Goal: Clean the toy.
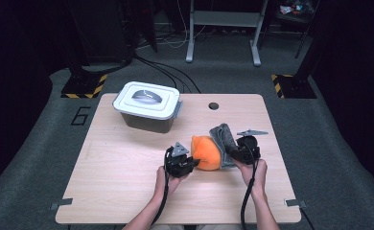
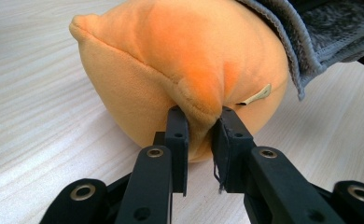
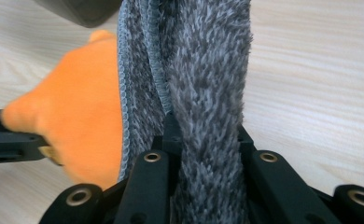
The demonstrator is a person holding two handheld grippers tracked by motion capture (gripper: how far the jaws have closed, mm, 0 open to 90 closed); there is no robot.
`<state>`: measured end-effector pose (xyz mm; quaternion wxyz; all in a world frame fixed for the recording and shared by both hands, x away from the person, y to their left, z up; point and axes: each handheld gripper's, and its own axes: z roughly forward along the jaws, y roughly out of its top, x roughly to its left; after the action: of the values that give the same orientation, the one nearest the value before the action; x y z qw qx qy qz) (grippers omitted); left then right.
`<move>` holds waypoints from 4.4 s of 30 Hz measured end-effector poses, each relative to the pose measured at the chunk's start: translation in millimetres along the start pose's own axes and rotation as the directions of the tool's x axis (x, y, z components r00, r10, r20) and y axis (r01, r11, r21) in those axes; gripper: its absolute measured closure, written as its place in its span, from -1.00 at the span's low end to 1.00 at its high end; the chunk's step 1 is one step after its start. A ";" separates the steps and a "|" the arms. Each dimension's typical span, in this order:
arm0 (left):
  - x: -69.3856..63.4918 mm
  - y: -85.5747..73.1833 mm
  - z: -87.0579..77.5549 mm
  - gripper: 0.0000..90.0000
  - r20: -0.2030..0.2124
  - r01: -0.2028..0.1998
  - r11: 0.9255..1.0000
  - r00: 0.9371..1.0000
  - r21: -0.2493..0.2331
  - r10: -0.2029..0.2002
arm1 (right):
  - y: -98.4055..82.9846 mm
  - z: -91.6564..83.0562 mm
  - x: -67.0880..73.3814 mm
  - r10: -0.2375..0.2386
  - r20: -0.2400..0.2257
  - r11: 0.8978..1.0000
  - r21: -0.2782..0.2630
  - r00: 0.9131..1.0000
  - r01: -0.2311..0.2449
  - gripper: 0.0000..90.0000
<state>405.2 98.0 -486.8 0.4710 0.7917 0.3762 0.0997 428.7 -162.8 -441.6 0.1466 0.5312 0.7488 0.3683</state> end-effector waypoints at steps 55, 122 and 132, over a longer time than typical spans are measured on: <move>-5.3 -0.9 1.3 0.69 -0.043 -0.051 0.999 0.998 0.011 0.052 | 31.0 11.5 76.9 -0.179 -0.084 0.980 0.072 0.980 0.186 0.67; -0.4 -1.4 1.6 0.65 -0.034 -0.037 0.999 0.999 0.013 0.037 | 15.4 -4.2 21.7 -0.055 -0.041 0.998 0.036 0.998 0.056 0.67; -4.7 -4.8 -3.2 0.12 -0.043 -0.125 0.992 0.991 -0.015 0.124 | 17.7 5.5 14.2 -0.025 -0.018 0.999 0.035 1.000 0.025 0.67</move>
<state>397.9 98.2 -488.1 0.4628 0.8072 0.3349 0.1485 438.8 -144.9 -430.4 0.1353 0.5212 0.7629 0.3578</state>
